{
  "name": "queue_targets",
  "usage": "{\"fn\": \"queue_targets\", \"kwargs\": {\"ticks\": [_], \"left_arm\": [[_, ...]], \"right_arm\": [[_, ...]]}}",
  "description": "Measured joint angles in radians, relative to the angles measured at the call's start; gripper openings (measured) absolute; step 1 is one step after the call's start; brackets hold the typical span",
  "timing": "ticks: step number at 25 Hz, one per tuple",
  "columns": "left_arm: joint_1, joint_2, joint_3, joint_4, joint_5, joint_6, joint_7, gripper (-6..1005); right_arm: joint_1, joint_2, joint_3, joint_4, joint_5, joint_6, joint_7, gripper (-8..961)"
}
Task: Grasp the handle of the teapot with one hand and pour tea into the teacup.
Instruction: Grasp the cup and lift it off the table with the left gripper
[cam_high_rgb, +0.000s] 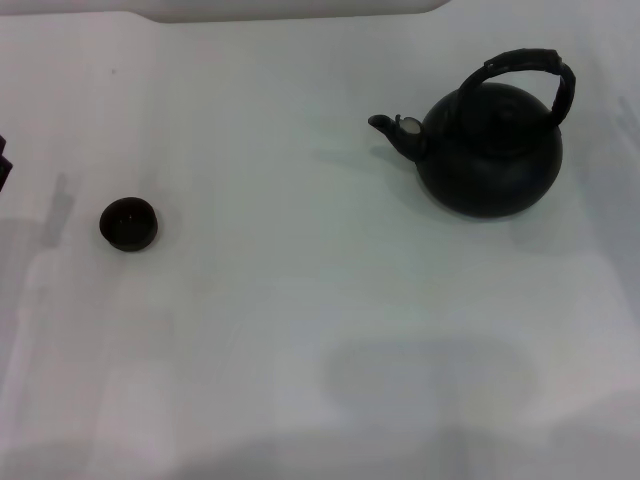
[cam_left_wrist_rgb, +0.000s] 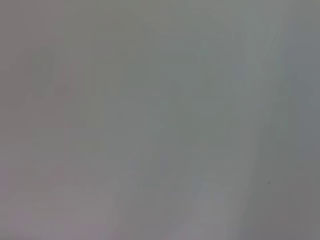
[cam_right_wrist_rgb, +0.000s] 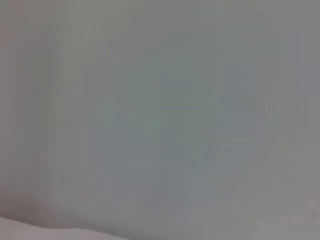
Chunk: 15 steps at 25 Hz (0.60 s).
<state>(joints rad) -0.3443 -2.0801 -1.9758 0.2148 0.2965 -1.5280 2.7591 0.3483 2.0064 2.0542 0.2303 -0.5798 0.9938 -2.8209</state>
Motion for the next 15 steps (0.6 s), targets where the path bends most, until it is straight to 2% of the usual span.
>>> {"fn": "queue_targets", "kwargs": {"ticks": [8, 15], "left_arm": [[-0.007, 0.0, 0.0, 0.006, 0.01, 0.01, -0.008, 811], [-0.051, -0.003, -0.002, 0.027, 0.01, 0.12, 0.002, 811]], "right_arm": [[0.003, 0.0, -0.003, -0.002, 0.0, -0.003, 0.0, 869], [0.003, 0.001, -0.003, -0.001, 0.0, -0.009, 0.0, 869]]}}
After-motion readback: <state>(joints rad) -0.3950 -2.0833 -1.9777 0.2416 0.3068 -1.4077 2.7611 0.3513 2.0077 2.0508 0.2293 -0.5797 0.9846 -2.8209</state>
